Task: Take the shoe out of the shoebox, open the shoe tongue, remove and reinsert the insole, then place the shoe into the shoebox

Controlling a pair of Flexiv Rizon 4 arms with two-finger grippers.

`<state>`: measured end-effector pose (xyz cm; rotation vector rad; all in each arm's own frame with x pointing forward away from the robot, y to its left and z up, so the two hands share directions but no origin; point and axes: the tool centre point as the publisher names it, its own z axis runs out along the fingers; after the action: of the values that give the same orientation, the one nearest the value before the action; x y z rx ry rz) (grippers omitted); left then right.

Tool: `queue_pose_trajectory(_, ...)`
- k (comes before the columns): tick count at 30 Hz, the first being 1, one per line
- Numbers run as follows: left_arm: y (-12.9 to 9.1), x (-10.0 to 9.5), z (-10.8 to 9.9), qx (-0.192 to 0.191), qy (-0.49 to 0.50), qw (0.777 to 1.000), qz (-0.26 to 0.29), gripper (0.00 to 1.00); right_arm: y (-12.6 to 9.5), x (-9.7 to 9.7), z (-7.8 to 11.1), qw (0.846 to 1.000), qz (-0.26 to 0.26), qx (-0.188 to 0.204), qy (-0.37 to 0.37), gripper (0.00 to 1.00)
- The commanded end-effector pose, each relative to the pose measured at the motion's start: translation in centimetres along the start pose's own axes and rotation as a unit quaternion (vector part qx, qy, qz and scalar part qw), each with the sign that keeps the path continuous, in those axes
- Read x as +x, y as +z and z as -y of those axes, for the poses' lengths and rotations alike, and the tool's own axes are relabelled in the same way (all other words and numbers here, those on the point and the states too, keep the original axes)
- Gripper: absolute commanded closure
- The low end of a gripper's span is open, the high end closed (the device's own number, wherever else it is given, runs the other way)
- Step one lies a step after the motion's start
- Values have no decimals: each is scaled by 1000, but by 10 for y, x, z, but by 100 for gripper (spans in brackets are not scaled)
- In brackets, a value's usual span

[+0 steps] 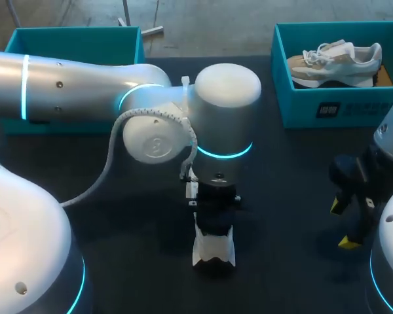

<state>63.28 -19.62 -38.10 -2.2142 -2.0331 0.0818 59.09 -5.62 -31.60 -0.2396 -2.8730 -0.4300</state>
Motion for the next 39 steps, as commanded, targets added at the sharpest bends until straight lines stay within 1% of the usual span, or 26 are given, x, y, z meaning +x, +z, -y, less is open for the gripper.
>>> queue_pose_trajectory(1, 15, -3, -9, 15, 13, 999, -28, 100, 1, 1, 0, 1000, 1, 1, 0, 0)
queue_pose_trajectory(3, 26, -5, -10, 15, 16, 999, -47, 100, 1, 1, 0, 1000, 1, 1, 0, 0)
queue_pose_trajectory(7, 41, -7, -10, 19, 14, 998, -51, 100, 1, 1, 0, 1000, 1, 1, 0, 0)
queue_pose_trajectory(9, 46, -8, -9, 9, 11, 999, -49, 100, 1, 1, 0, 1000, 1, 1, 0, 0)
queue_pose_trajectory(13, 47, -8, -8, 11, 9, 999, -33, 100, 1, 1, 0, 1000, 1, 1, 0, 0)
queue_pose_trajectory(16, 34, -5, -7, 2, 6, 1000, -19, 100, 1, 1, 0, 1000, 1, 1, 0, 0)
queue_pose_trajectory(22, -5, 1, -6, -25, -5, 999, 29, 100, 1, 1, 0, 1000, 1, 1, 0, 0)
queue_pose_trajectory(27, -28, 1, -9, -38, -13, 998, 56, 100, 1, 1, 0, 1000, 1, 1, 0, 0)
queue_pose_trajectory(35, -42, -3, -23, -50, -27, 996, 70, 100, 1, 1, 0, 1000, 1, 1, 0, 0)
queue_pose_trajectory(37, -42, -4, -27, -52, -29, 996, 72, 100, 1, 1, 0, 1000, 1, 1, 0, 0)
queue_pose_trajectory(39, -38, -7, -31, -59, -37, 995, 69, 100, 1, 1, 0, 1000, 1, 1, 0, 0)
